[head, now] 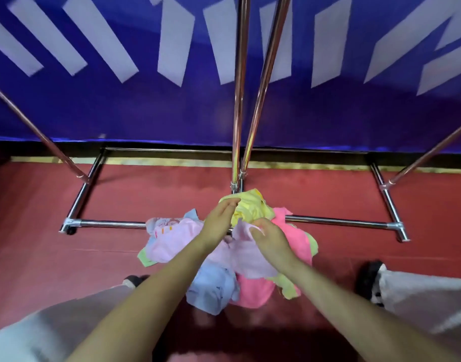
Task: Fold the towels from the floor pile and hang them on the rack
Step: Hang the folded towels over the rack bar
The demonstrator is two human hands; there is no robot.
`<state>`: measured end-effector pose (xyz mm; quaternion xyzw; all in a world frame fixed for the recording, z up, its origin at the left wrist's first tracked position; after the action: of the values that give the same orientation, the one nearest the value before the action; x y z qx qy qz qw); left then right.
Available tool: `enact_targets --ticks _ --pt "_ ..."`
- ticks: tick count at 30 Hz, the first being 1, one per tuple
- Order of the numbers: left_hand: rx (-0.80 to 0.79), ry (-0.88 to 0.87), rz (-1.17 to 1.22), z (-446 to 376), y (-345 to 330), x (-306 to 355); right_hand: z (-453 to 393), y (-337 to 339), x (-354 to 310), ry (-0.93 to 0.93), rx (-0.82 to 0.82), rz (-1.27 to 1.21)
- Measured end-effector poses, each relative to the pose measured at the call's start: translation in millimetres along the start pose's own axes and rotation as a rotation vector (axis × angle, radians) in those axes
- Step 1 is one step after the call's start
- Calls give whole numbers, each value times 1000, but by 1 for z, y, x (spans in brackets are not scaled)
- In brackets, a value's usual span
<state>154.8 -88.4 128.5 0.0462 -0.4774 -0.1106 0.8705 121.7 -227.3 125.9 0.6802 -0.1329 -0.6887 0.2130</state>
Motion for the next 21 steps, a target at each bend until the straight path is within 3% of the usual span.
enact_targets --ticks 3,7,11,15,19,21 --pt "-40 -34 88 41 -22 38 21 51 -62 217 -156 129" --pt "-83 -150 -25 96 -53 58 54 115 -118 371 -123 129" --pt "-46 -187 -171 143 -81 57 87 148 -132 436 -88 66" --pt "5 -342 -55 178 -86 61 116 156 -101 348 -84 43" --pt "120 -362 95 190 -65 58 133 125 -68 191 -377 231" --pt "231 -324 167 194 -45 52 131 118 -56 121 -373 225"
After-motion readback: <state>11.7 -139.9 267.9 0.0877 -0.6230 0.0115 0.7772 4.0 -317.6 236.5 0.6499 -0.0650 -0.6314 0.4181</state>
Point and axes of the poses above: each hand's wrist, its own z-axis away from the middle knuckle, its own y-axis out of the back of the hand, x = y × z, the point moved 9 cm from there along -z, towards the middle knuckle, and after that the axes turned 12 degrees about y, right-handed, at the moved point
